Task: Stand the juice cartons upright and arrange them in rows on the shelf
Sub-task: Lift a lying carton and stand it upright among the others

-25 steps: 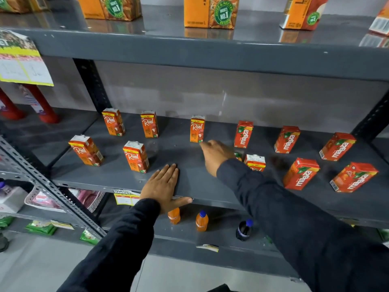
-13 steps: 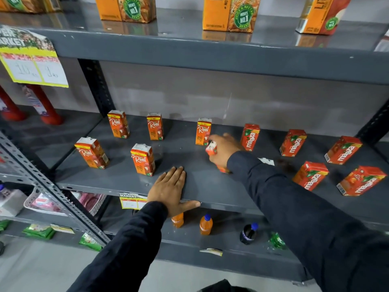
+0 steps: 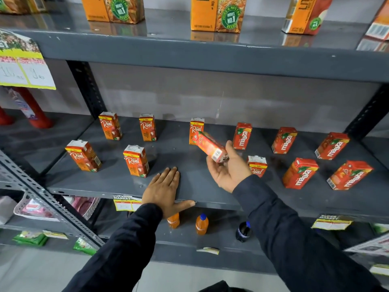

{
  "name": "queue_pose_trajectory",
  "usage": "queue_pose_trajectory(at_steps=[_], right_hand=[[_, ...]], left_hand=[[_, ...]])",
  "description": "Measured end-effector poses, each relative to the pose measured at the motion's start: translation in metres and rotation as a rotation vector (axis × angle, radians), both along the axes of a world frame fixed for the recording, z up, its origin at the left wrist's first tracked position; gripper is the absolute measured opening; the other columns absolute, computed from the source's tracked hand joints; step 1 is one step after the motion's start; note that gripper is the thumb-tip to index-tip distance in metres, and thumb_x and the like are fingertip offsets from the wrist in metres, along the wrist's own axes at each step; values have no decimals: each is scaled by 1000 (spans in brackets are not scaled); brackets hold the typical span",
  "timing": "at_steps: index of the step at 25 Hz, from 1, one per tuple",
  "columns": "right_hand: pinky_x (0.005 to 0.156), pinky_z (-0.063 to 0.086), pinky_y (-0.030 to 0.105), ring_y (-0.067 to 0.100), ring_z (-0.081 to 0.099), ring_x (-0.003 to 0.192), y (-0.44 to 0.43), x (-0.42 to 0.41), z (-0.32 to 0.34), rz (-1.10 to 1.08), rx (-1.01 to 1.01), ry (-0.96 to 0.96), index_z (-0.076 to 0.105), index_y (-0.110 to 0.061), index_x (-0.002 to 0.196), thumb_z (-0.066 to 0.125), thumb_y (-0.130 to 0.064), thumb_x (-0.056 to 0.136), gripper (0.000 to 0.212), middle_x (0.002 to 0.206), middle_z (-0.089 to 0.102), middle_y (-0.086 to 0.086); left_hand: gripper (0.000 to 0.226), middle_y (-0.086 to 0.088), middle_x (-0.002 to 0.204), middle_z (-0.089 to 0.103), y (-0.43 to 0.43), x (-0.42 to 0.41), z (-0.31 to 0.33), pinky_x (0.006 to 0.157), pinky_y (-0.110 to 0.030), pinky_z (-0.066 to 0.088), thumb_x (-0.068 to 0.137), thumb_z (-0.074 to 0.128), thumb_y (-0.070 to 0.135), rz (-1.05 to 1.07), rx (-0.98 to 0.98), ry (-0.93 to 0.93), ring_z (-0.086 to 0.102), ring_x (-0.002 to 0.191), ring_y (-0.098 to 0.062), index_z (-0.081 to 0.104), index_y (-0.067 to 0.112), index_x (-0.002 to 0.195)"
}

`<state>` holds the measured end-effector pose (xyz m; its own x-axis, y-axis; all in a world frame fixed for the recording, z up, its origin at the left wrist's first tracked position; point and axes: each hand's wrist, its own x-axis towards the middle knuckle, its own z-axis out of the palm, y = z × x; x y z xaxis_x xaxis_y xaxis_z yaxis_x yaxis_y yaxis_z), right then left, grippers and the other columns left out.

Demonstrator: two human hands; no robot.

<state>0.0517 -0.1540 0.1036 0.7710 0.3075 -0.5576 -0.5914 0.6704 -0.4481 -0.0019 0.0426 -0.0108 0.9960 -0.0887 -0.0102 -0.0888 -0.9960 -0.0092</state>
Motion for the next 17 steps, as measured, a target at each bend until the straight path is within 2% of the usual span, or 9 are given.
queue_pose_trajectory(at_steps=[2, 4, 7, 10, 17], right_hand=[[67, 61, 34, 21, 71, 74, 0, -10, -10, 137, -66, -37, 61, -3, 100, 69, -40, 80, 43, 77, 73, 13], [70, 58, 32, 18, 67, 81, 0, -16, -20, 214, -160, -84, 61, -5, 104, 68, -34, 82, 37, 88, 71, 10], [69, 54, 27, 17, 65, 79, -1, -20, -30, 227, -278, -207, 61, -11, 101, 68, -22, 83, 22, 91, 69, 8], [76, 53, 29, 18, 64, 80, -1, -25, -33, 241, -297, -266, 62, -13, 96, 65, -16, 85, 12, 88, 69, 7], [81, 51, 32, 21, 65, 88, -5, -33, -42, 279, -334, -290, 57, -11, 109, 65, -11, 85, 26, 96, 70, 8]], left_hand=[[121, -4, 161, 1, 0, 0, 0, 120, -41, 3, 64, 10, 96, 5, 2, 10, -4, 146, -21, 4, 12, 151], [123, -4, 161, 1, -1, -1, 0, 120, -41, 4, 62, 7, 96, 12, 3, 12, -4, 146, -21, 4, 12, 151], [124, -4, 161, 1, -1, -1, 1, 120, -42, 4, 61, 5, 97, 14, 5, 20, -4, 146, -21, 4, 12, 151], [123, -3, 161, 0, -1, -1, 1, 120, -41, 3, 61, 6, 97, 19, 9, 27, -4, 146, -21, 3, 13, 151], [123, -4, 161, -1, -1, -1, 1, 120, -42, 5, 61, 4, 97, 17, 17, 37, -4, 146, -21, 2, 13, 151]])
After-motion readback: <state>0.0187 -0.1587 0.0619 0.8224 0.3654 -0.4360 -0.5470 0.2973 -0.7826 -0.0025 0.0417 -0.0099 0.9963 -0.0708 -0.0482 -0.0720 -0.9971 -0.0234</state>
